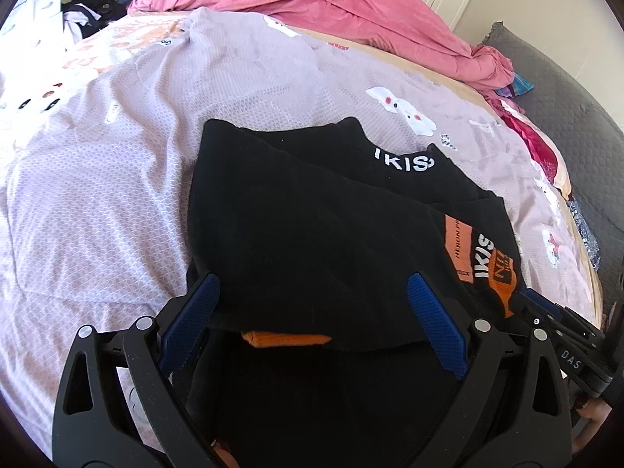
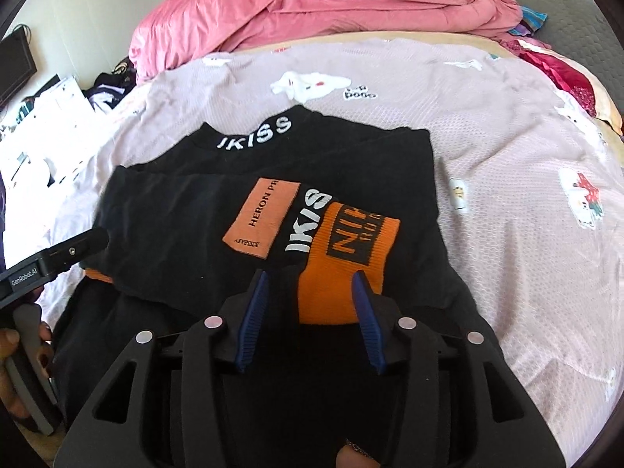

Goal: Fold small clothes
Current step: 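Move both open grippers to the sweatshirt hem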

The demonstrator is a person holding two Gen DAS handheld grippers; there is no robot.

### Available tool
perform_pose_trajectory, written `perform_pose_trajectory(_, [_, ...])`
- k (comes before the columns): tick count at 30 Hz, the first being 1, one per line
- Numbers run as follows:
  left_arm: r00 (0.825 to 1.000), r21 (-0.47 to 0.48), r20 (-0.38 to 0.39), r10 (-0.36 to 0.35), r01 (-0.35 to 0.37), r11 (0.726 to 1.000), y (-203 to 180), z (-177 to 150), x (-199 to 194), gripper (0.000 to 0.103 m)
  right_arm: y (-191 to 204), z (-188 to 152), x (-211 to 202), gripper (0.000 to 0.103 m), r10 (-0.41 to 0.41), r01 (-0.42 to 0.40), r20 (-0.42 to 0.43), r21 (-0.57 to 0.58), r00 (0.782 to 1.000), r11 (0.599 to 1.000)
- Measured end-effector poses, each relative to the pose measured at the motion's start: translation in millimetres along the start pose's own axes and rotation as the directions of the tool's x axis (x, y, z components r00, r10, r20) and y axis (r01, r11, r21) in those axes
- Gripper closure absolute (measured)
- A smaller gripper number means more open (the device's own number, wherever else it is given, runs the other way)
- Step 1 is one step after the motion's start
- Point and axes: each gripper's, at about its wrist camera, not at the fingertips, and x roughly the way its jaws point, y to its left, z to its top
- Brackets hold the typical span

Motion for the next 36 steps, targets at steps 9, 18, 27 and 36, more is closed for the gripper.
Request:
perform_pose_trajectory(9, [0.999,0.004,0.044,0.018,-0.018,1.0,-5.7,-6.8,-32.0,0.009,-4.6,-4.5,-38.5,0.032,0.019,-0.021,0.069,0.021,0.997,1.0])
perform_pose_trajectory(18, [0.997,0.018,0.075,0.035,-0.037,0.999,-12.7,-12.3,-55.9,0.009,-6.3,-7.5,-63.5,0.019,0.03,-0.034,0.112,0.034,0.993,0.999])
perform_pose_trajectory(27, [0.994,0.034,0.102,0.036,-0.039,0.999,-17.6,-19.8,-75.8,0.009,-0.9,-11.7,-85.6,0.016,0.043,-0.045,0.142,0.017,0.989,0.999])
perform_pose_trajectory(36, [0.992,0.047,0.12,0.049,-0.055,0.997,-15.2,-31.0,-93.6,0.009,4.3,-20.8,-106.5,0.015,0.051,-0.051,0.165,-0.007,0.985,0.999])
